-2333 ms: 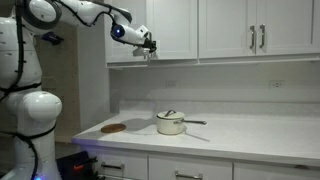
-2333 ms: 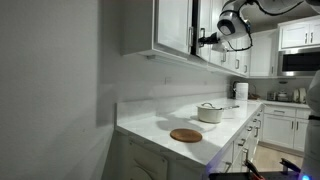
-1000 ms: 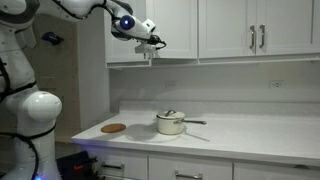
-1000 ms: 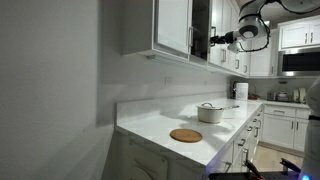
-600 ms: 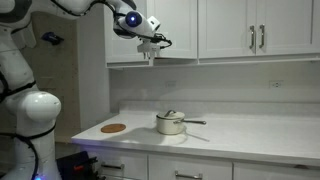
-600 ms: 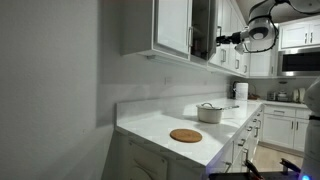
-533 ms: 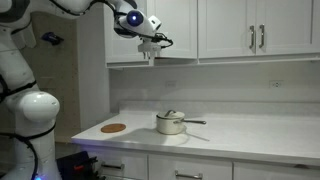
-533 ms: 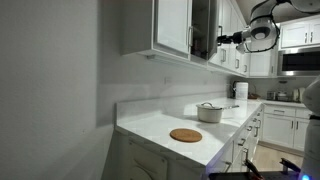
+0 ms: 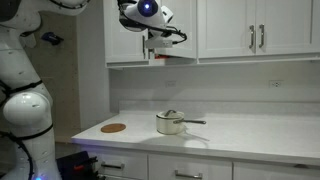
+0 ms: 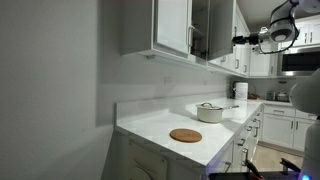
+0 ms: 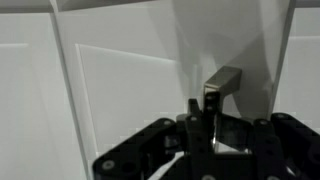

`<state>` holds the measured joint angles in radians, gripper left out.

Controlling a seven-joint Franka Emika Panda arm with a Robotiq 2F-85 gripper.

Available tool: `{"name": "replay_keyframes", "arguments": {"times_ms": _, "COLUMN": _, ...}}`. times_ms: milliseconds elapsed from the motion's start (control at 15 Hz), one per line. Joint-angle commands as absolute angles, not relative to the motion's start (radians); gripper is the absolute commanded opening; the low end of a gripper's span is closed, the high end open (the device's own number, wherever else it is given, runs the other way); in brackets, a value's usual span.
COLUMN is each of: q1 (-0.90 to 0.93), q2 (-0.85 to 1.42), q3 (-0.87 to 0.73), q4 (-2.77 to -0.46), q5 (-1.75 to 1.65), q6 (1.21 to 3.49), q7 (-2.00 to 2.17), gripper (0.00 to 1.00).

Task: Open the second top cupboard door from the left

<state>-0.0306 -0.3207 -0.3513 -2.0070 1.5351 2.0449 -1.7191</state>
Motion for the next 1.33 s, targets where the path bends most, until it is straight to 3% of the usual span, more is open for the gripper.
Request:
{"name": "replay_keyframes", "arguments": {"times_ms": 0, "q1": -0.131, "q2": -0.151, "q3": -0.324, "q4": -1.899, "q5": 1.565, "q6": 2.082, "q7": -1.747, "gripper": 0.01}}
{"name": "replay_keyframes", "arguments": {"times_ms": 200, "q1": -0.161, "q2": -0.125, "q3": -0.318, "q4": -1.868, "q5": 1.562, "q6": 2.026, "q7": -1.744, "gripper": 0.01}}
{"name": "replay_keyframes", "arguments": {"times_ms": 267, "q1": -0.169, "q2": -0.117, "q3": -0.316, "q4": -1.861, "q5": 1.563, "q6": 2.012, "q7": -1.745, "gripper": 0.18}}
{"name": "replay_keyframes", "arguments": {"times_ms": 333, "q1": -0.174, "q2": -0.109, "q3": -0.315, "q4": -1.855, "q5": 1.565, "q6": 2.007, "q7": -1.746, "gripper": 0.29}}
{"name": "replay_keyframes", "arguments": {"times_ms": 467, "q1": -0.194, "q2": -0.096, "q3": -0.312, "q4": -1.838, "q5": 1.571, "q6": 2.027, "q7": -1.745, "gripper": 0.39}}
{"name": "replay_keyframes", "arguments": {"times_ms": 667, "q1": -0.22, "q2": -0.071, "q3": -0.301, "q4": -1.81, "q5": 1.595, "q6": 2.102, "q7": -1.741, "gripper": 0.63}}
{"name": "replay_keyframes", "arguments": {"times_ms": 1000, "q1": -0.227, "q2": -0.042, "q3": -0.275, "q4": -1.762, "q5": 1.611, "q6": 2.382, "q7": -1.706, "gripper": 1.0}}
{"name": "replay_keyframes", "arguments": {"times_ms": 1267, "q1": -0.223, "q2": -0.079, "q3": -0.249, "q4": -1.783, "q5": 1.537, "q6": 2.466, "q7": -1.681, "gripper": 1.0}}
